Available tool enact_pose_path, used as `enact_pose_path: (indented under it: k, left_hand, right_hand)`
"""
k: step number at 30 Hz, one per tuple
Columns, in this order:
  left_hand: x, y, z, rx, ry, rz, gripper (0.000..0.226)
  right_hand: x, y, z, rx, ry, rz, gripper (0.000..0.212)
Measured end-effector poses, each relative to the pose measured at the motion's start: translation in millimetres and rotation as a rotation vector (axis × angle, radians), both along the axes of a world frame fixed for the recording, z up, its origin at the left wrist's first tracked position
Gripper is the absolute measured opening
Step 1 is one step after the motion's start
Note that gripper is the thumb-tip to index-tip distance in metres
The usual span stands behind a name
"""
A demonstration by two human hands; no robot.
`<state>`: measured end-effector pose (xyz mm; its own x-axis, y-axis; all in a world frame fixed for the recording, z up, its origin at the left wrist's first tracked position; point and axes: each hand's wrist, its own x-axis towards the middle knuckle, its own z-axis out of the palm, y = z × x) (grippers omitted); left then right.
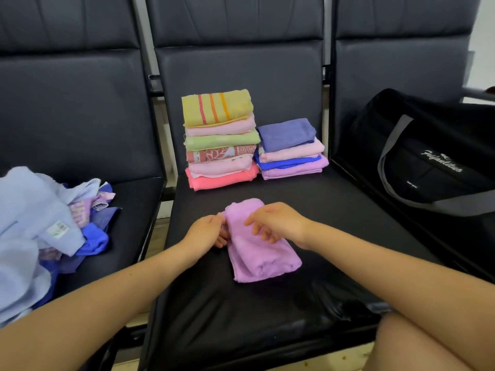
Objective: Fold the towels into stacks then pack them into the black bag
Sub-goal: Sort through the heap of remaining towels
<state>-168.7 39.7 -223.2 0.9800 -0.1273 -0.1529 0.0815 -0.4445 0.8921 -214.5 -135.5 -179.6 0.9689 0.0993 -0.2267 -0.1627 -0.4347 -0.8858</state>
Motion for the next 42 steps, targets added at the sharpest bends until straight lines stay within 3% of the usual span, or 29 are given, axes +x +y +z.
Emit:
enact_pose_path:
  k: [4, 7, 10, 13, 16, 20, 23, 26, 29, 34, 39, 42]
  left_hand:
    - [-2, -5, -4, 0.171, -0.069, -0.054, 0.039]
    - [-1, -11, -3, 0.228, -0.061, -0.084, 0.035]
    - [-2, -20, -3, 0.084, 0.009, -0.051, 0.014]
    - [-2, -23, -2, -0.074, 0.036, 0.043, 0.012]
    - [3, -19, 0, 0.076, -0.04, 0.071, 0.01]
    - [2, -17, 3, 0.232, -0.078, 0.023, 0.017]
    - [5, -13, 1, 0.154, -0.027, 0.03, 0.009]
    - [8, -7, -3, 0.003, 0.075, 0.028, 0.015]
    - [0, -11, 7, -0.248, 0.173, 0.001, 0.03]
    - [-22, -23, 25, -0.673, 0.443, 0.003, 0.061]
    - [-24, -29, 38, -0.859, 0.494, 0.08, 0.034]
    - [-15, -29, 45, -0.871, 0.426, 0.163, 0.04]
  right_hand:
    - [9, -15, -21, -0.078, -0.085, -0.187, 0.024]
    - [10, -21, -32, -0.102, -0.024, -0.216, 0.015]
    - [10, -22, -34, -0.108, 0.086, -0.202, 0.033]
    - [8, -18, -37, -0.142, 0.206, -0.206, 0.025]
    - [7, -8, -41, -0.303, 0.202, -0.178, 0.047]
    - [0, 8, -33, -0.454, 0.22, -0.121, 0.042]
    - [1, 11, -33, -0.111, 0.219, -0.219, 0.023]
    - [2, 9, -25, 0.26, 0.162, -0.346, 0.022]
    - [2, 5, -8, 0.347, 0.031, -0.312, 0.022]
    - [-1, -3, 8, 0.51, -0.008, -0.198, 0.037]
    - [-2, -7, 6, 0.528, 0.068, -0.154, 0.035]
    - [-2, -9, 1, 0.755, 0.196, -0.164, 0.025]
